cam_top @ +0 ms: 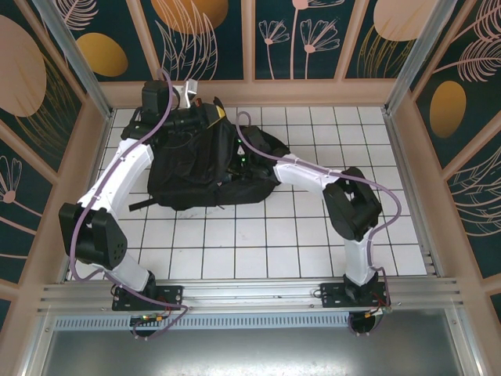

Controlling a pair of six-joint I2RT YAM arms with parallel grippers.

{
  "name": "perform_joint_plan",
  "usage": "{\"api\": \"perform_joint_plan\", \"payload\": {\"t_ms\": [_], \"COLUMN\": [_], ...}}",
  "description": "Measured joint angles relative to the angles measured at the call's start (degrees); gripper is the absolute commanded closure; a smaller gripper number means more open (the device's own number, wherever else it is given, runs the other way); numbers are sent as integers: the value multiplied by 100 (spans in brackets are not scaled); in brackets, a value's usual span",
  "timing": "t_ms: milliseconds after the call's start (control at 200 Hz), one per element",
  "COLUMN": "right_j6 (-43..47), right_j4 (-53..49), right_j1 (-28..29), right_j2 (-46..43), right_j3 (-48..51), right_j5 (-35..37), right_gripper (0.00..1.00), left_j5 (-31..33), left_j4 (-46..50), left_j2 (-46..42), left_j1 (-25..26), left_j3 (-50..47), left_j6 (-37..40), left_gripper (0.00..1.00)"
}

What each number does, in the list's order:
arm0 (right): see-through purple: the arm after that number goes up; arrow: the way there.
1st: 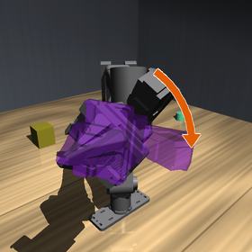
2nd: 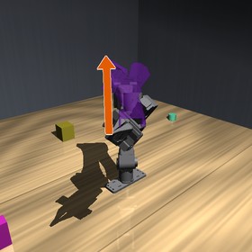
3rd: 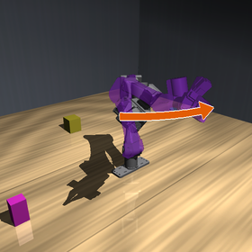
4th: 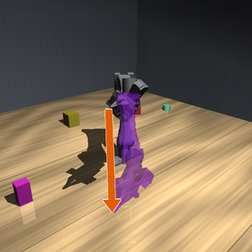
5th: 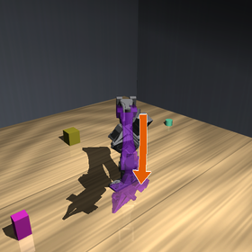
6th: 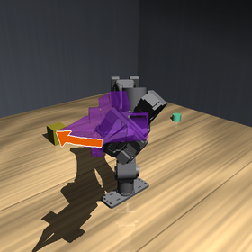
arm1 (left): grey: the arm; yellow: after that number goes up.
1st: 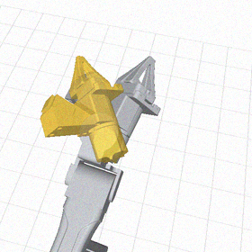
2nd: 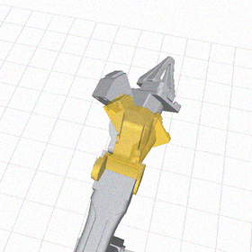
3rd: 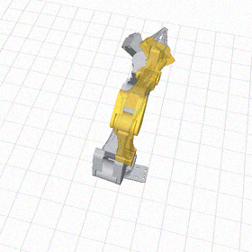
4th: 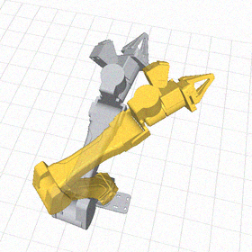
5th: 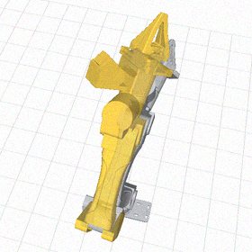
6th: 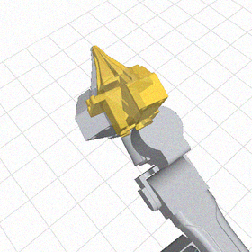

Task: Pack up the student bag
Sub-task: Place the loose stationery in the student bag, then place the student bag at the center of the table.

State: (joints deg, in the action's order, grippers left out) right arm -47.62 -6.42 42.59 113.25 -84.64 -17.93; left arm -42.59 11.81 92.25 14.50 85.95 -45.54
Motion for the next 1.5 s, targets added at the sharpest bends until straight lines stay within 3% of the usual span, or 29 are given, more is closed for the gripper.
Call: {"api": "perform_joint_plan", "payload": {"t_ms": [175, 325, 520, 691, 976, 1321, 1381, 1501], "right_j6": [164, 396, 739, 1012, 1246, 1235, 1235, 1241], "right_j4": [17, -94, -155, -245, -752, -846, -905, -1005], "right_j1": [-85, -273, -549, -640, -807, -811, -811, -811], "right_j2": [-295, -1255, -2568, -3486, -4435, -5298, -5388, -5453], "right_j3": [118, 654, 1224, 1939, 2568, 3224, 3268, 3268], "right_j5": [33, 249, 503, 798, 1353, 1342, 1342, 1344], "right_gripper": [35, 26, 27, 31, 34, 34, 34, 34], "left_j5": [-7, -2, 24, 243, 468, 997, 1121, 1353], "left_j4": [-9, -46, -66, 9, 31, 376, 452, 498], "left_j2": [-9, -66, -125, -125, -138, 315, 457, 566], "left_j1": [-4, -4, 66, 518, 1305, 2232, 2387, 2581], "left_j3": [-4, -129, -260, -317, -820, -693, -612, -634], "left_j6": [4, 28, 85, 354, 673, 1043, 1119, 1167], "left_gripper": [100, 100, 100, 100, 100, 100, 95, 65]}}
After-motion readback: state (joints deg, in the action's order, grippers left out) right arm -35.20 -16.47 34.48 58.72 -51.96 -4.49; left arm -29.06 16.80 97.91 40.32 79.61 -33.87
